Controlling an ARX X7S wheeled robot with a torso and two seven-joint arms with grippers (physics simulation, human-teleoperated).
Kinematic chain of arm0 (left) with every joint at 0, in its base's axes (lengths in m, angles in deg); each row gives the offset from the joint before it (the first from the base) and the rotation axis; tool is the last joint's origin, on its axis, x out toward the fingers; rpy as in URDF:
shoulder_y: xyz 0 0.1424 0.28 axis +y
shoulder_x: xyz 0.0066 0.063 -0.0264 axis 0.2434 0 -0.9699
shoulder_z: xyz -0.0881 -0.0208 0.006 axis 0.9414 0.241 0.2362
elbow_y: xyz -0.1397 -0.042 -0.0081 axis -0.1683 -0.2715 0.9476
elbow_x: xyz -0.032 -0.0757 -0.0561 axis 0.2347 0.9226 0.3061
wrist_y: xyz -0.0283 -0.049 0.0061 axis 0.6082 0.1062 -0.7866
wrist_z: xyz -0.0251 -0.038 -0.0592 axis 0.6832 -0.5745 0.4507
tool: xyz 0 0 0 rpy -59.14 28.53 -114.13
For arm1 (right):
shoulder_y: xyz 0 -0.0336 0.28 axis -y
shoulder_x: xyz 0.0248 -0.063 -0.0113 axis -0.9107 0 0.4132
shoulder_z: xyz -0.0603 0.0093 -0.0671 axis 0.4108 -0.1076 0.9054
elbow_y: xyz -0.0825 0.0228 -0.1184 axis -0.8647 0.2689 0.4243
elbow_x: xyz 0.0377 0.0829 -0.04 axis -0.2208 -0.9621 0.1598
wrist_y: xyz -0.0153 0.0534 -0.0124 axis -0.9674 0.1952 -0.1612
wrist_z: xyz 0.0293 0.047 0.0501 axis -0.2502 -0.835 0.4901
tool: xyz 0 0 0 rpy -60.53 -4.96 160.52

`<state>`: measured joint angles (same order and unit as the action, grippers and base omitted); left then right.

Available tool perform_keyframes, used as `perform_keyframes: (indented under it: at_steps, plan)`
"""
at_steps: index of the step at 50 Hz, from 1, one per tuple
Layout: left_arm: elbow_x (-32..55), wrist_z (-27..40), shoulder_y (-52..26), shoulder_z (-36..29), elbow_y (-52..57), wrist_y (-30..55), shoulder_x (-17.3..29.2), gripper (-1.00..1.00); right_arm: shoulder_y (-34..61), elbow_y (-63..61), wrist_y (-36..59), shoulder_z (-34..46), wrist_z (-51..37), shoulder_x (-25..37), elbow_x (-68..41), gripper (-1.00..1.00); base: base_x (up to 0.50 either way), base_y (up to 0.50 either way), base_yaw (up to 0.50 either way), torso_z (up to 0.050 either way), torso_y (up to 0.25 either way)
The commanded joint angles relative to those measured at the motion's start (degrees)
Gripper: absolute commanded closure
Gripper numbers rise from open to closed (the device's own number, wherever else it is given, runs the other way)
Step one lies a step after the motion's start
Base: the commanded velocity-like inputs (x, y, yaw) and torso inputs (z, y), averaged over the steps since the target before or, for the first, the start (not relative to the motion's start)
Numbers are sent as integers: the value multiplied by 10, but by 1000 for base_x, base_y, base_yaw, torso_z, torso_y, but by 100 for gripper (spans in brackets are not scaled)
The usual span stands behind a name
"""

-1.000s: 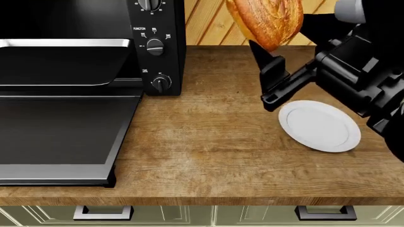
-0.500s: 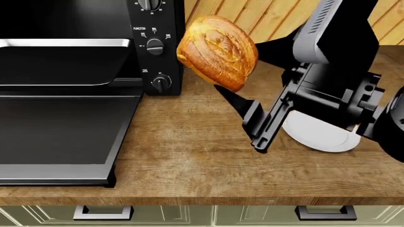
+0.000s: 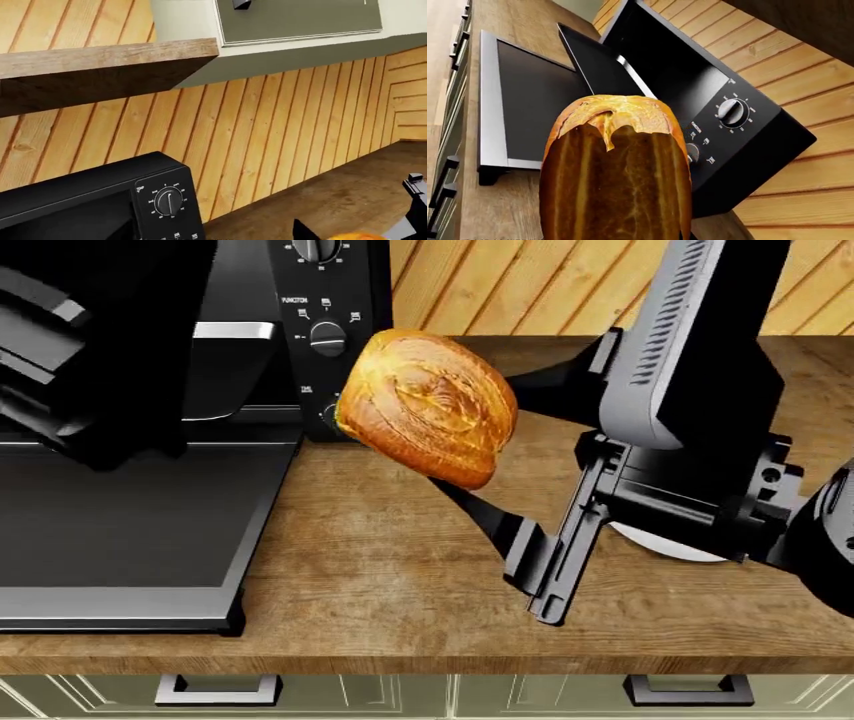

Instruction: Place the bread on the tray of the toaster oven.

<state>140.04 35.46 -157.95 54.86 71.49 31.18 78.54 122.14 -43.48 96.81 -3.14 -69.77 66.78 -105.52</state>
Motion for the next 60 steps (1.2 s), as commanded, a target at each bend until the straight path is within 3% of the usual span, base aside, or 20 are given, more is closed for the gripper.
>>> perform_keyframes:
  at_steps: [1, 8, 13, 15, 19, 20, 21, 27, 32, 35, 38, 46, 60]
  plan:
    - [70, -79, 36, 38, 6, -36, 12, -100, 3, -4, -8, -12, 7, -1, 21, 100, 0, 0, 0, 0, 0]
    - [79, -157, 100, 90, -4, -66, 31, -100, 2, -10, -9, -14, 10, 10, 21, 100, 0, 0, 0, 0, 0]
    - [54, -190, 195, 157, -3, -98, 68, -100, -10, -12, -10, -7, 13, 29, 37, 100, 0, 0, 0, 0, 0]
    - [94, -239, 276, 233, 1, -113, 75, -100, -10, -13, -11, -10, 11, 38, 33, 100, 0, 0, 0, 0, 0]
    - [79, -267, 341, 313, 4, -92, 78, -100, -5, -24, -3, -11, 9, 43, 34, 100, 0, 0, 0, 0, 3]
    - [140, -303, 360, 334, -6, -86, 68, -100, -1, -27, -2, -13, 10, 43, 30, 100, 0, 0, 0, 0, 0]
    - [131, -315, 371, 347, -5, -68, 70, -100, 1, -30, -1, -14, 11, 44, 30, 100, 0, 0, 0, 0, 0]
    - [109, -361, 392, 376, 17, -19, 63, -100, -6, -35, -5, -12, 11, 44, 37, 100, 0, 0, 0, 0, 0]
    - [49, -376, 334, 328, 47, -3, 85, -100, -4, -41, -2, -13, 12, 43, 36, 100, 0, 0, 0, 0, 0]
    - [71, -400, 266, 252, 47, 9, 110, -100, 2, -44, 4, -15, 15, 42, 31, 100, 0, 0, 0, 0, 0]
    - [86, -405, 222, 222, 40, 15, 120, -100, 5, -43, 7, -16, 17, 40, 32, 100, 0, 0, 0, 0, 3]
    - [116, -391, 95, 121, 31, 65, 96, -100, 6, -53, 11, -15, 16, 32, 32, 100, 0, 0, 0, 0, 0]
    - [118, -375, 65, 85, 27, 81, 63, -100, 14, -109, 17, -20, 8, 36, 23, 100, 0, 0, 0, 0, 1]
